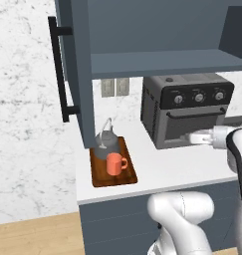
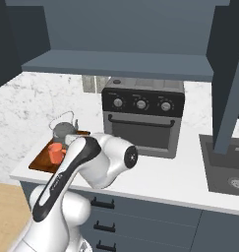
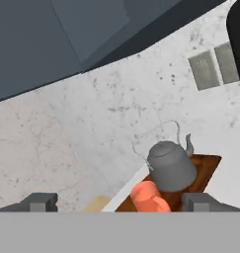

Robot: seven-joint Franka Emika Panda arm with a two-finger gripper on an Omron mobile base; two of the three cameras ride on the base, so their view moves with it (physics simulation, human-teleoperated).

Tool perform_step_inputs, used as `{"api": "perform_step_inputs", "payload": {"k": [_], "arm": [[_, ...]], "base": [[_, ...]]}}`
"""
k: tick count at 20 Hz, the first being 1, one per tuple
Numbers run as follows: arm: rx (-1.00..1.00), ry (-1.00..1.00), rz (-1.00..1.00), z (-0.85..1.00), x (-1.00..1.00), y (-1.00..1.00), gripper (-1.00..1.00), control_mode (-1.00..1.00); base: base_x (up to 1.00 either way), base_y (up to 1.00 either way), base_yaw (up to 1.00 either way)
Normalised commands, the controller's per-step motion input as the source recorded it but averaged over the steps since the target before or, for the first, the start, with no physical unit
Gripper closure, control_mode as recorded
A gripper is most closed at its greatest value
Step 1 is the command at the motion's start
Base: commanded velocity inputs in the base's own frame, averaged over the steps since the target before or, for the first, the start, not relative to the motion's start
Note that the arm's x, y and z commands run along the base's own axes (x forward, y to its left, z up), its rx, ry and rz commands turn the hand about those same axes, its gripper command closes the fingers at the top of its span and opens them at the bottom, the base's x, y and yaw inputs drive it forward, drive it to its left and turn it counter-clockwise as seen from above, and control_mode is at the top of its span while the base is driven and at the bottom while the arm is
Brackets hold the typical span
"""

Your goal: Pick the kettle from the counter and place it on the tray. Then pick the mug from the cabinet and place it on the tray. Then close the cabinet doors.

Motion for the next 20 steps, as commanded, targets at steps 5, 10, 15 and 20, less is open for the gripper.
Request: {"api": "perform_step_inputs", "payload": {"k": [5,10,15,20], "arm": [[0.18,0.00,-0.10,0.20,-0.03,-0.58,-1.00,-1.00],[0.02,0.01,-0.08,0.15,-0.06,-0.56,-1.00,-1.00],[0.01,0.00,-0.06,0.02,-0.10,-0.58,-1.00,-1.00],[0.02,0.00,-0.04,0.00,-0.16,-0.62,-1.00,-1.00]], "base": [[0.00,0.00,0.00],[0.00,0.00,0.00],[0.00,0.00,0.00],[0.00,0.00,0.00]]}}
